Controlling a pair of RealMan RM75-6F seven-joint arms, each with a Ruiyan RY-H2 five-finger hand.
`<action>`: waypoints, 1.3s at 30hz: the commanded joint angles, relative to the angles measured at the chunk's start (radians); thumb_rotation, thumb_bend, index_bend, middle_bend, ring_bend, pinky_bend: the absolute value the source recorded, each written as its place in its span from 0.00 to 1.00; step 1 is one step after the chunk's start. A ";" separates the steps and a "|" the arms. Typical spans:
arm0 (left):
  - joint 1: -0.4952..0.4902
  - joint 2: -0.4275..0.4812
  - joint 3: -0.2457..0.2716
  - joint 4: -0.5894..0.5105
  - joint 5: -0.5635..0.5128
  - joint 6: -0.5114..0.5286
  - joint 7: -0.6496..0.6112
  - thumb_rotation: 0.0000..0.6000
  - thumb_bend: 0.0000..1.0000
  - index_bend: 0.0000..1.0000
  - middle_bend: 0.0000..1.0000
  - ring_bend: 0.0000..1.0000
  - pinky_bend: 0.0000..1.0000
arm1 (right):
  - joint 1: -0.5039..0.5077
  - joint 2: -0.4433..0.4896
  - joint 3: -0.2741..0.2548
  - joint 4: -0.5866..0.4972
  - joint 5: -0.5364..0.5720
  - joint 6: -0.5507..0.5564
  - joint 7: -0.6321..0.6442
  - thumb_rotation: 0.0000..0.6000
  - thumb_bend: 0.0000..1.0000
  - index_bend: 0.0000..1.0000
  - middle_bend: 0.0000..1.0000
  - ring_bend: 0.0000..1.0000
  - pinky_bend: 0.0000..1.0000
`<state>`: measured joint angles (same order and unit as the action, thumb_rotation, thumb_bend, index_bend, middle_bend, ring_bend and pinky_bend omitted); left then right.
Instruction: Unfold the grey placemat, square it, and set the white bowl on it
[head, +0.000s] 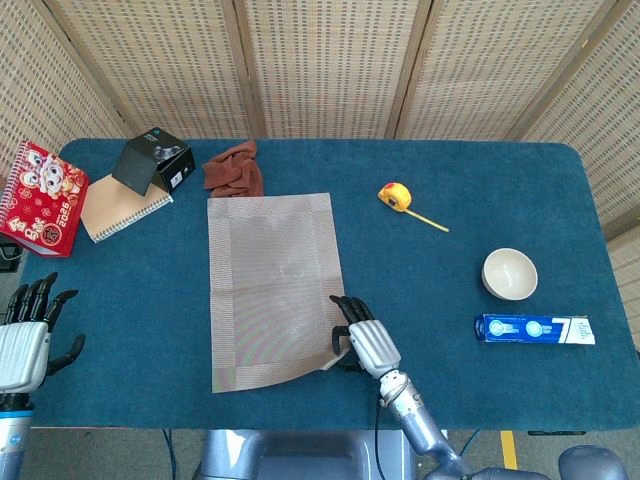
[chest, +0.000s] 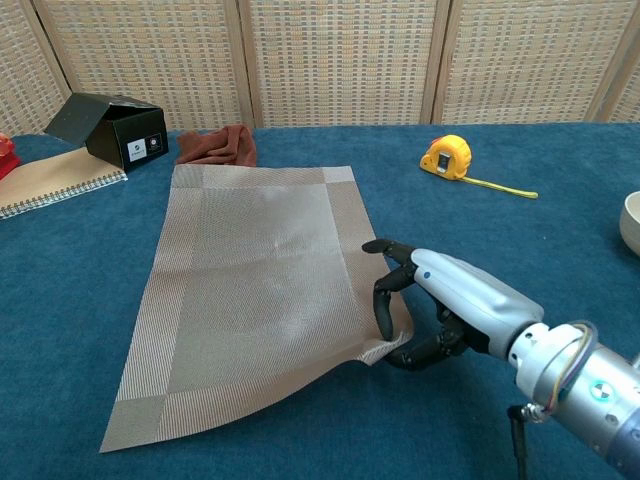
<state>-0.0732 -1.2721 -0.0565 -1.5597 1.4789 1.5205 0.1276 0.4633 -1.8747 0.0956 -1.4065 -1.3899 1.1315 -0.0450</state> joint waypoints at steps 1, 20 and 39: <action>0.000 0.000 0.001 0.000 0.000 -0.001 0.002 1.00 0.32 0.20 0.00 0.00 0.00 | -0.009 0.035 0.010 -0.021 0.009 0.010 -0.003 1.00 0.51 0.71 0.12 0.00 0.00; -0.002 -0.005 0.002 0.000 -0.005 -0.006 0.018 1.00 0.32 0.20 0.00 0.00 0.00 | -0.050 0.295 0.062 -0.078 0.062 0.044 -0.020 1.00 0.48 0.73 0.11 0.00 0.00; -0.001 -0.011 0.001 -0.001 -0.005 -0.001 0.032 1.00 0.32 0.21 0.00 0.00 0.00 | 0.027 0.418 0.147 -0.024 0.191 -0.043 -0.182 1.00 0.47 0.73 0.11 0.00 0.00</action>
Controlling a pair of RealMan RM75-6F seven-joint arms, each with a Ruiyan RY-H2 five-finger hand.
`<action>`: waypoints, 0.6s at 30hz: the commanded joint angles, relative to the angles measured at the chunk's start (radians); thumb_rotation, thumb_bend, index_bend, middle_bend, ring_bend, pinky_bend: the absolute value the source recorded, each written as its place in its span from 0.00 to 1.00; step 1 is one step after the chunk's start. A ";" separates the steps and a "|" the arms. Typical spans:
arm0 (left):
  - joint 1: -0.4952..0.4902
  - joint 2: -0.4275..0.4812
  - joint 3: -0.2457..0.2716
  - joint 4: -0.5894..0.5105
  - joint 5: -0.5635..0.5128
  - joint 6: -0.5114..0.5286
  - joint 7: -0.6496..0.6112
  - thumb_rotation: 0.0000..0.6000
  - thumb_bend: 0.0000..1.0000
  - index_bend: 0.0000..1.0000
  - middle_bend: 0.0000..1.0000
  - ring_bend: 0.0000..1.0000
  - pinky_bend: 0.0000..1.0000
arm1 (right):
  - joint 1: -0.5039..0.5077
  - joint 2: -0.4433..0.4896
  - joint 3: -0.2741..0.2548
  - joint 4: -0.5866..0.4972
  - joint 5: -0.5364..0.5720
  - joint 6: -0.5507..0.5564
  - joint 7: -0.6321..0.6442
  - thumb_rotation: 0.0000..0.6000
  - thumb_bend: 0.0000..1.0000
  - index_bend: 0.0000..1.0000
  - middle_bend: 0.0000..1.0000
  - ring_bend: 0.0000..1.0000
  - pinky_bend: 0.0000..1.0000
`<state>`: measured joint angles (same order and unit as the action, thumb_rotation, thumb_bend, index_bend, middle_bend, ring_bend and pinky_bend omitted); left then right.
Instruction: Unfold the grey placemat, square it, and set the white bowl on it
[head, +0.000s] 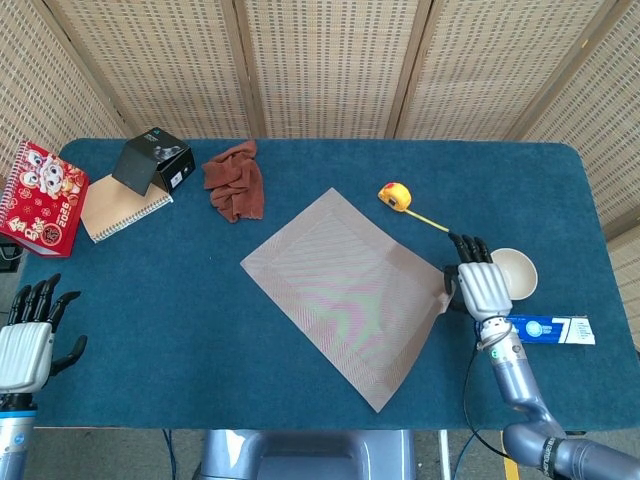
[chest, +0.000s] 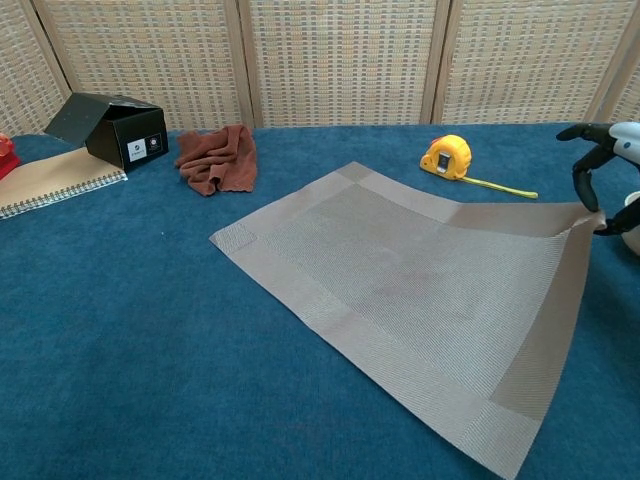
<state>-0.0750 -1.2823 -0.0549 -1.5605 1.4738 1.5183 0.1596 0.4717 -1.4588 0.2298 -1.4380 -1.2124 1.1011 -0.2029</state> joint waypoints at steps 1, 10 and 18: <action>0.000 -0.001 0.000 0.000 -0.001 0.000 0.001 1.00 0.32 0.21 0.00 0.00 0.00 | 0.026 0.001 0.017 0.012 0.018 -0.017 -0.033 1.00 0.47 0.74 0.11 0.00 0.00; 0.000 -0.002 -0.002 0.005 -0.007 -0.004 0.004 1.00 0.32 0.21 0.00 0.00 0.00 | 0.095 -0.035 0.071 0.077 0.110 -0.047 -0.117 1.00 0.46 0.74 0.12 0.00 0.00; -0.003 -0.003 -0.004 0.011 -0.015 -0.012 -0.001 1.00 0.32 0.21 0.00 0.00 0.00 | 0.104 -0.025 0.071 0.120 0.123 -0.003 -0.201 1.00 0.42 0.69 0.08 0.00 0.00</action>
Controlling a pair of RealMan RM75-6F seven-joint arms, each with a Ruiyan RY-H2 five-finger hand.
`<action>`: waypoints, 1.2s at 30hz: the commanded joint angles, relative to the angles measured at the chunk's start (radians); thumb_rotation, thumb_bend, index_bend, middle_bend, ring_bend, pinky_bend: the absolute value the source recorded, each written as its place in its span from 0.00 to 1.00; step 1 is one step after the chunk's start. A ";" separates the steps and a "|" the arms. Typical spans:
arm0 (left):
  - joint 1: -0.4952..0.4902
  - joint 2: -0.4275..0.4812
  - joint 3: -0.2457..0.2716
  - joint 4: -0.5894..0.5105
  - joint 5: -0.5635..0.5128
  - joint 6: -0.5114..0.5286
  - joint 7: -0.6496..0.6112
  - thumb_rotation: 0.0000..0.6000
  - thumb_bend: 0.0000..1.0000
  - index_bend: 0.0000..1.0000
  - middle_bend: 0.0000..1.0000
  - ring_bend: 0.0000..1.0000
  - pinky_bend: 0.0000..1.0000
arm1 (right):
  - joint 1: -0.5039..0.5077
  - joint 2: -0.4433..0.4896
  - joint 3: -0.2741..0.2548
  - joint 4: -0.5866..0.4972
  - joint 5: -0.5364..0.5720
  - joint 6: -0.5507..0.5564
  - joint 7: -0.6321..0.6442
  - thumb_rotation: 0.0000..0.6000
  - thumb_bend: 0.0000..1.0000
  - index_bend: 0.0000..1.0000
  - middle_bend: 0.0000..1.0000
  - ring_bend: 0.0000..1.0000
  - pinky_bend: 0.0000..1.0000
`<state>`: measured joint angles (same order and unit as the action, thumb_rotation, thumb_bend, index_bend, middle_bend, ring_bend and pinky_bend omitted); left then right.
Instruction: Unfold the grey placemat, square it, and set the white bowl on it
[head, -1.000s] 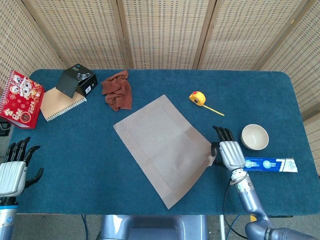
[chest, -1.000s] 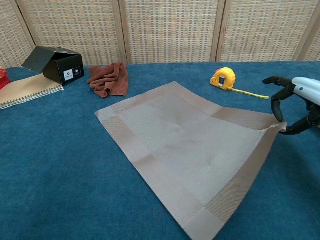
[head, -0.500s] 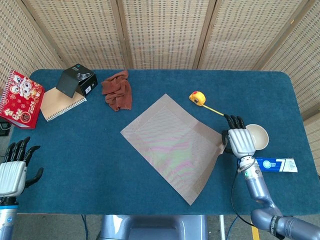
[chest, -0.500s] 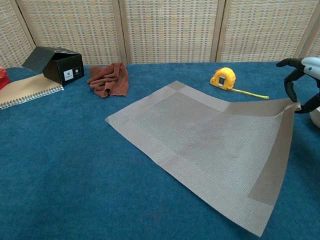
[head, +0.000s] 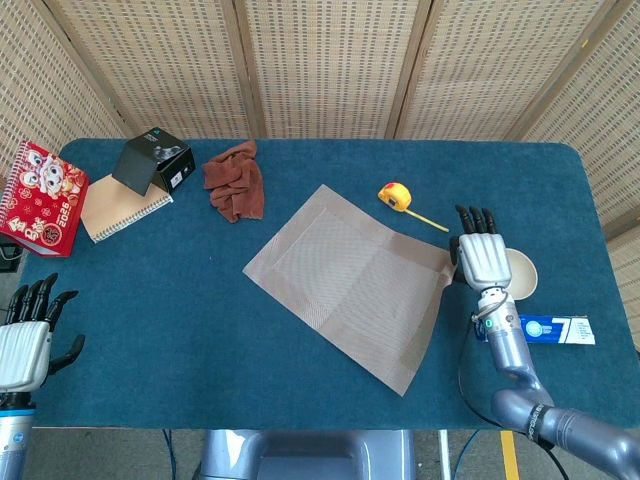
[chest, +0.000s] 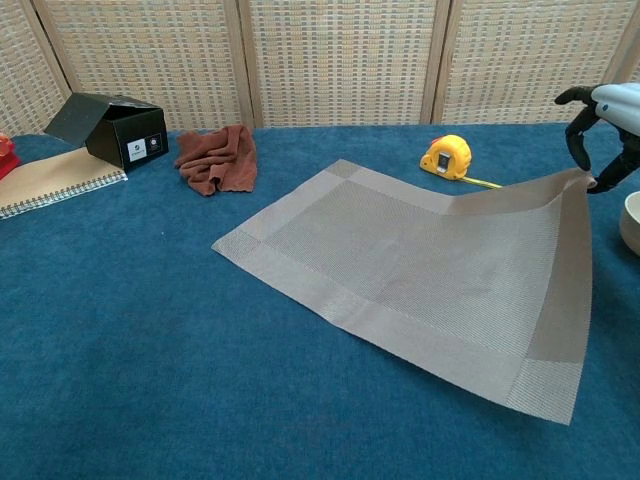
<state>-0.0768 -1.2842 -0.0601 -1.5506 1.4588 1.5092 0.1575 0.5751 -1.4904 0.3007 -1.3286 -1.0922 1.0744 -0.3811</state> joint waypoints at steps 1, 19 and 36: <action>-0.002 -0.002 0.002 0.002 -0.001 -0.004 0.003 1.00 0.32 0.21 0.00 0.00 0.00 | -0.003 0.013 0.004 0.003 0.011 0.031 -0.025 1.00 0.39 0.63 0.04 0.00 0.00; 0.000 -0.012 0.009 0.008 0.030 0.016 -0.008 1.00 0.32 0.16 0.00 0.00 0.00 | -0.237 0.249 -0.097 -0.254 -0.154 0.257 0.220 1.00 0.14 0.09 0.00 0.00 0.00; -0.097 -0.029 -0.028 -0.022 0.057 -0.069 0.078 1.00 0.14 0.15 0.00 0.00 0.00 | -0.426 0.257 -0.213 -0.144 -0.344 0.476 0.451 1.00 0.08 0.08 0.00 0.00 0.00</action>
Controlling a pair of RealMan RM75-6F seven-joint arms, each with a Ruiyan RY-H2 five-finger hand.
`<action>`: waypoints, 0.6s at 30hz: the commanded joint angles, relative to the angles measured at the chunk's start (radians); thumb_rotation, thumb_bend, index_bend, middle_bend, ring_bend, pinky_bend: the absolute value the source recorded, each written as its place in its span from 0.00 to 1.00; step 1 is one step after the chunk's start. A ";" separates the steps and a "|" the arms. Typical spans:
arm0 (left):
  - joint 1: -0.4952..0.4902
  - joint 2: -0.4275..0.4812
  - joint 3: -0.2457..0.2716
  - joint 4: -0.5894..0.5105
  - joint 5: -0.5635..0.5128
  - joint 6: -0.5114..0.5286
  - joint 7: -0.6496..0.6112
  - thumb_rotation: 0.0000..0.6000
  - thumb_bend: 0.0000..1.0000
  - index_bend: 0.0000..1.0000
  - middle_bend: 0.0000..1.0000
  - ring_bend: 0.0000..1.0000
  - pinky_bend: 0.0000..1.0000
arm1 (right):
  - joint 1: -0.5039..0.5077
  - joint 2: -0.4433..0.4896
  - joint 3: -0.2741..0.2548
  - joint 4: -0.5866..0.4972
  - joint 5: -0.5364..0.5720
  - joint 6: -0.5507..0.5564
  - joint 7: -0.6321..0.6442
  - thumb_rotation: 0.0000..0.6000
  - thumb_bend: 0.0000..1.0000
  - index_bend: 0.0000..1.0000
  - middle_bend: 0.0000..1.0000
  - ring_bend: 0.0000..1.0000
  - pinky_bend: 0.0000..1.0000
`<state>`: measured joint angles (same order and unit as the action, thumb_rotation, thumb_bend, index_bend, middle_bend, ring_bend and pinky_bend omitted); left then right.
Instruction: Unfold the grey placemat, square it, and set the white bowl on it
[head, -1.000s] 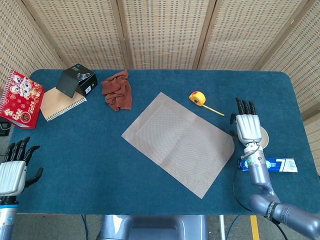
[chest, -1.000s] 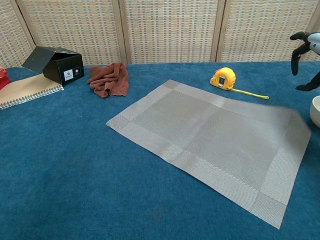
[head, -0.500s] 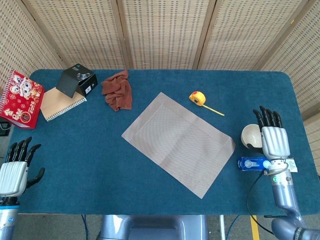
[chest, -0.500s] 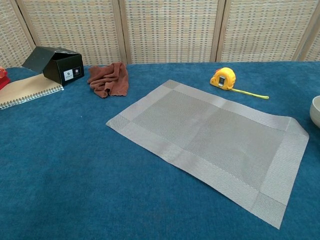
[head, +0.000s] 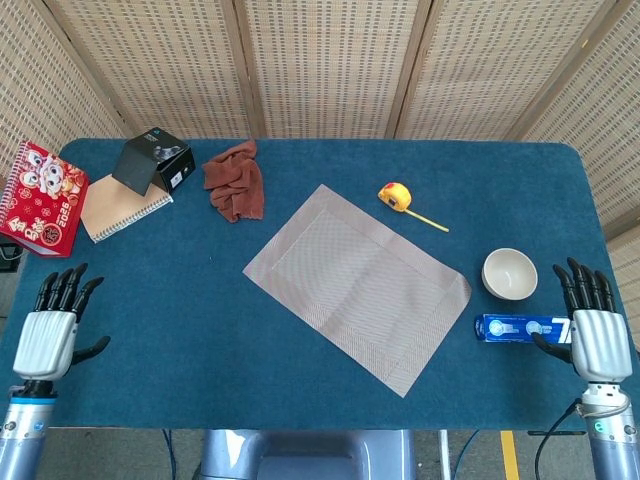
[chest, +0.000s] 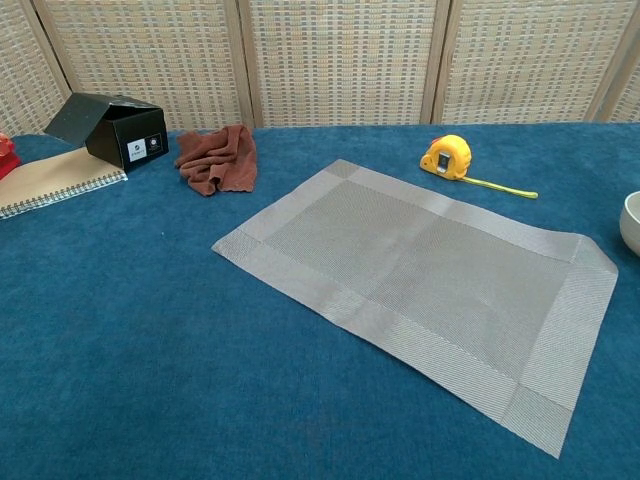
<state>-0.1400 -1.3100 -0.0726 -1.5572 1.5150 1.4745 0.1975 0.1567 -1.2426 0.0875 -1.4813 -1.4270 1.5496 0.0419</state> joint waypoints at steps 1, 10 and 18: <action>-0.053 -0.009 -0.025 -0.018 0.000 -0.053 0.059 1.00 0.14 0.15 0.00 0.00 0.00 | -0.008 0.014 0.004 0.007 -0.012 0.001 0.043 1.00 0.08 0.08 0.00 0.00 0.00; -0.229 -0.125 -0.105 0.033 -0.083 -0.251 0.222 1.00 0.14 0.19 0.00 0.00 0.00 | -0.015 0.042 0.004 -0.015 -0.028 -0.023 0.114 1.00 0.08 0.08 0.00 0.00 0.00; -0.370 -0.242 -0.168 0.120 -0.218 -0.401 0.365 1.00 0.15 0.17 0.00 0.00 0.00 | -0.020 0.060 0.015 -0.027 -0.030 -0.028 0.161 1.00 0.08 0.08 0.00 0.00 0.00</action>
<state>-0.4804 -1.5238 -0.2226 -1.4633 1.3253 1.1025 0.5319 0.1375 -1.1849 0.1001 -1.5067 -1.4576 1.5218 0.1987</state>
